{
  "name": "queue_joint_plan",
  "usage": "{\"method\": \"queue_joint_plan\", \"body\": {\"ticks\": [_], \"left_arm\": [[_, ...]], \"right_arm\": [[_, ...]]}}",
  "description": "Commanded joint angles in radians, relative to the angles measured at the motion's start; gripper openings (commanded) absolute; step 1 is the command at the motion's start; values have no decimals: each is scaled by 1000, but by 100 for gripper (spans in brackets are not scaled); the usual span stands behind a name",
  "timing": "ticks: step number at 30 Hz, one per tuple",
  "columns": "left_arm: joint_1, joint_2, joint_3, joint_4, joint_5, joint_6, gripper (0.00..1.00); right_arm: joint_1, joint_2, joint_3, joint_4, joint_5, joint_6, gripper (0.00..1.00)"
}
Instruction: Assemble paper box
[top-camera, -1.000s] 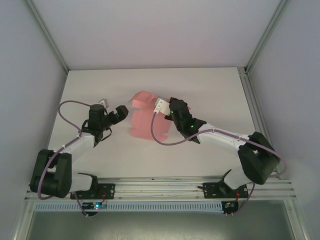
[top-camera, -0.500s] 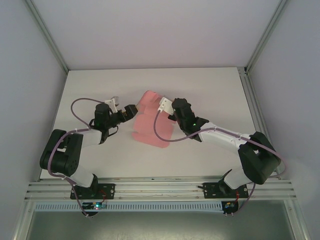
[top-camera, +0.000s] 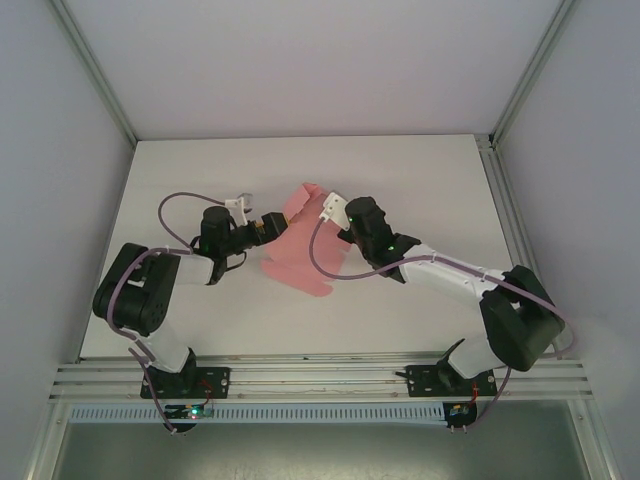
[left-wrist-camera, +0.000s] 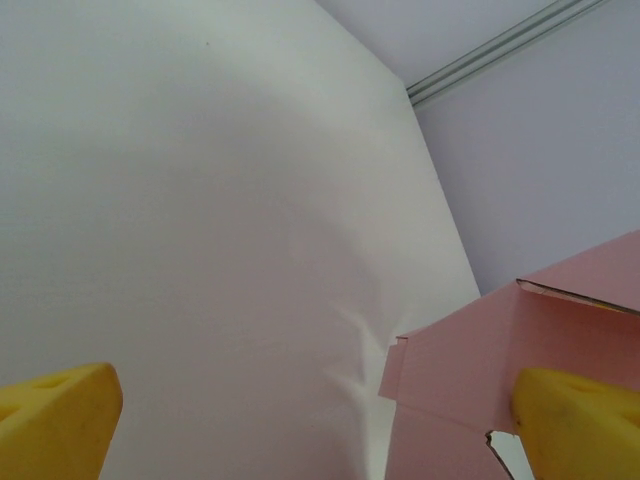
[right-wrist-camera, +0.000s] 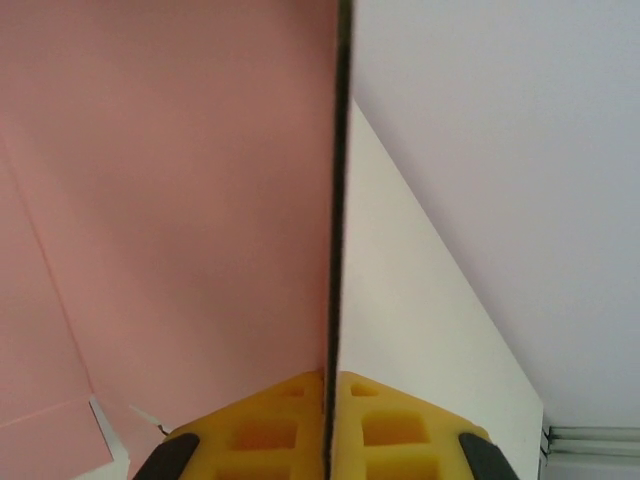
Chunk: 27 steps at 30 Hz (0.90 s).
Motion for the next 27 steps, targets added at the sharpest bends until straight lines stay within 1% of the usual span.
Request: {"method": "queue_joint_plan", "body": {"ticks": [1,3,5,6,8,10,11,13,15,18,19,20,22,23,24,26,27], "left_arm": [[-29,-8,17,138,43,-13,100],[-29,-40,11,90,31,12,100],[-28,-106,-6,26,8,62,100],[-27,-152,-14,-40,-24,92,100],[-29,-271,-6,-253,-130,182,100],[-29,-386,6,-456,-269,256,100],[-29,-436,6,-522,-331,279,100],[-28,-529,1,-631,-445,312,100],[-27,-603,3,-710,-505,347,100],[-27,-693,13,-816,-626,344,100],[-27,-710,23,-850,-629,342,100],[-27,-720,27,-864,-590,347,100],[-29,-731,-16,-782,-479,335,100],[-30,-726,-46,-714,-421,324,96],[-32,-710,-73,-641,-366,308,86],[-37,-662,-73,-575,-299,282,74],[-45,-628,-53,-560,-274,279,62]], "right_arm": [[-5,-48,29,-28,-152,66,0],[-12,-53,26,-28,-154,61,0],[-12,-48,18,-21,-110,28,0],[-14,-43,17,-22,-91,9,0],[-12,-33,10,-18,-61,-35,0],[-12,-27,4,-5,-48,-52,0],[-10,-23,6,-3,-45,-59,0],[-11,-12,10,7,-36,-62,0],[-9,-6,17,12,-41,-64,0],[-8,-8,21,24,-64,-65,0],[-9,-6,27,19,-68,-59,0],[-9,-4,37,12,-68,-52,0],[-9,4,60,-10,-66,-36,0],[-10,8,68,-16,-67,-31,0],[-11,14,77,-27,-70,-26,0],[-8,26,91,-46,-69,-19,0],[-7,29,95,-53,-71,-15,0]]}}
